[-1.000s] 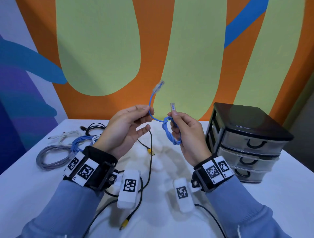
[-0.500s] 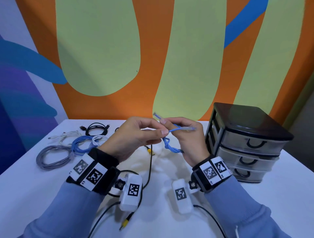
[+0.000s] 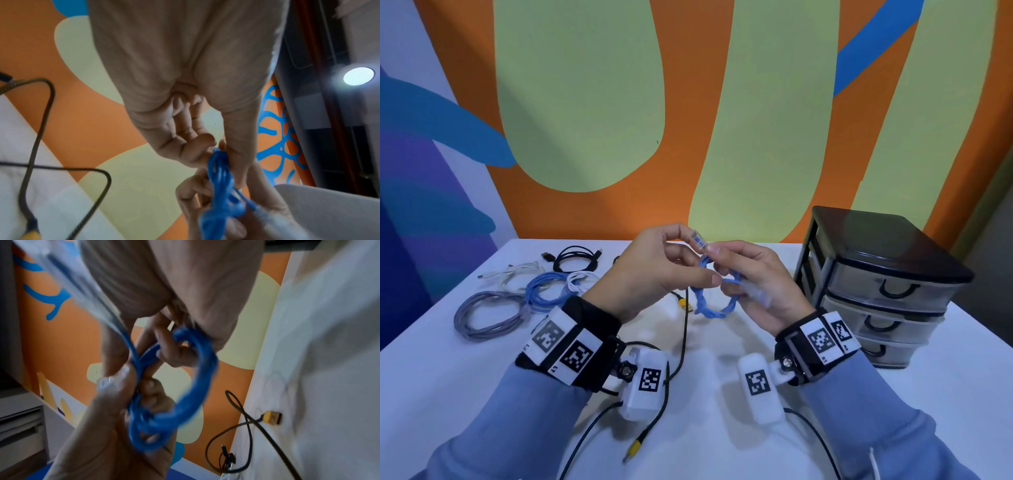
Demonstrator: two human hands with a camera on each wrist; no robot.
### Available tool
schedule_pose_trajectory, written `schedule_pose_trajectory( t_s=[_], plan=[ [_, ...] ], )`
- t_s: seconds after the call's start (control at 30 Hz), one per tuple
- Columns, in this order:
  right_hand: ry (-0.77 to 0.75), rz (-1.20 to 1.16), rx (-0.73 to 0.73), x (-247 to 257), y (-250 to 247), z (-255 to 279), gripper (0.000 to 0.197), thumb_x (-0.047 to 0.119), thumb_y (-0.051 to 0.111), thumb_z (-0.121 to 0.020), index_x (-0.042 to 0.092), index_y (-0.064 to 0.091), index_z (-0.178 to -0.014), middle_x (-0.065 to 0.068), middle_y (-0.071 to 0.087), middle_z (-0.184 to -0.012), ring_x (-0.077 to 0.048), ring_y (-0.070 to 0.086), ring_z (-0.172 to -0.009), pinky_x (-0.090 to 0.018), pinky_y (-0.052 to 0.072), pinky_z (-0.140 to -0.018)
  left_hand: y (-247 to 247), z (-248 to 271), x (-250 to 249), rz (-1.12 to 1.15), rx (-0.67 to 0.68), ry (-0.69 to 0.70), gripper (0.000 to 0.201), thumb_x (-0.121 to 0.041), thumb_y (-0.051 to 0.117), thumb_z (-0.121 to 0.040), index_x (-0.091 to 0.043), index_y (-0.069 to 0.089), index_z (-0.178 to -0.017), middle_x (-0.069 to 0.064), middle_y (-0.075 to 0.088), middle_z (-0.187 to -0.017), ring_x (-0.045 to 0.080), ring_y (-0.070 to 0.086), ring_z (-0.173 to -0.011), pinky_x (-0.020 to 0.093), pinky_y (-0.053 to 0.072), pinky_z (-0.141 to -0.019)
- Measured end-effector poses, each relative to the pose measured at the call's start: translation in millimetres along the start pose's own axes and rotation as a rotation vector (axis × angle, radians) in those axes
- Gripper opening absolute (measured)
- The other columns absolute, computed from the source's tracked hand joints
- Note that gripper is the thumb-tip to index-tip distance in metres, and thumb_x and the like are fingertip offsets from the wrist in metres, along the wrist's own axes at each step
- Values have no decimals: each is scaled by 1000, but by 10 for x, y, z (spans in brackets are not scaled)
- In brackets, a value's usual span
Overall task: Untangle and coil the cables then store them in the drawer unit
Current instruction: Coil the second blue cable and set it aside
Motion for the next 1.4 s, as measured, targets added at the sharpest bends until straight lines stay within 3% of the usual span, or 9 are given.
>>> schedule_pose_trajectory(
  t_s=[0.1,0.3,0.43,0.67,0.83,1.03,1.13,1.23,1.4],
  plan=[
    [-28,102,10,33,2,1,29,20,84,-78,-2,78,-96,-17,75,-87,-19,56,-74,-28,33,-64,-21,7,-53,-265,-68,62,31,2,85,-73,-14,67,-93,-6,64,-64,14,50,-52,29,43,-59],
    [-108,220,-32,77,-1,4,14,13,87,-81,7,83,-93,-29,73,-93,-23,49,-76,-28,34,-60,-59,62,-185,-733,-184,174,10,-32,75,-83,-31,68,-90,-11,69,-62,13,57,-55,33,43,-52],
    [-109,220,-59,37,-14,-5,16,12,87,-81,5,82,-94,-13,71,-82,-17,52,-68,-23,36,-57,-32,36,-116,-649,-115,122,10,-23,68,-91,-26,75,-84,-10,74,-66,12,65,-64,35,50,-61],
    [-146,234,-100,56,-36,-8,17,12,86,-84,7,82,-100,5,71,-75,-10,48,-60,-19,37,-54,-37,-24,137,-159,-72,-13,20,0,64,-93,-9,81,-96,0,47,-66,17,36,-62,29,34,-56],
    [-199,251,-121,125,-110,-4,13,12,81,-89,11,83,-102,-1,76,-84,-10,50,-66,-20,41,-58,-16,6,166,180,20,-149,41,10,61,-92,-11,80,-122,10,75,-109,17,60,-93,31,47,-88],
    [-203,221,-121,143,-148,-24,16,14,75,-95,6,80,-107,-9,79,-92,-5,58,-67,-21,39,-59,-72,-13,187,495,42,-206,44,-15,51,-92,10,65,-125,10,73,-135,25,63,-112,38,42,-92],
    [-187,239,-100,89,-124,-37,15,16,76,-94,6,81,-105,-9,76,-86,-8,50,-62,-22,36,-57,-142,-37,213,346,16,-189,44,-31,63,-99,0,73,-130,14,73,-134,33,67,-121,42,46,-98],
    [-155,274,-81,32,-88,-34,14,17,78,-92,8,81,-103,-9,76,-84,-10,48,-61,-21,37,-57,-160,-42,172,104,-42,-77,23,-14,71,-100,-11,80,-120,13,79,-119,30,72,-121,36,52,-101],
    [-59,153,-123,-73,-138,-65,35,19,81,-91,5,64,-118,-14,76,-85,-18,45,-62,-23,40,-61,-205,-27,16,18,-126,79,31,-6,73,-98,-19,74,-127,11,83,-100,22,77,-106,31,50,-96]
  ],
)
Point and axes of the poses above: each hand's wrist, its own z-axis away from the middle knuckle, its own y-axis out of the palm, x = y × z, the point moved 10 cm from there along -z, towards the middle knuckle
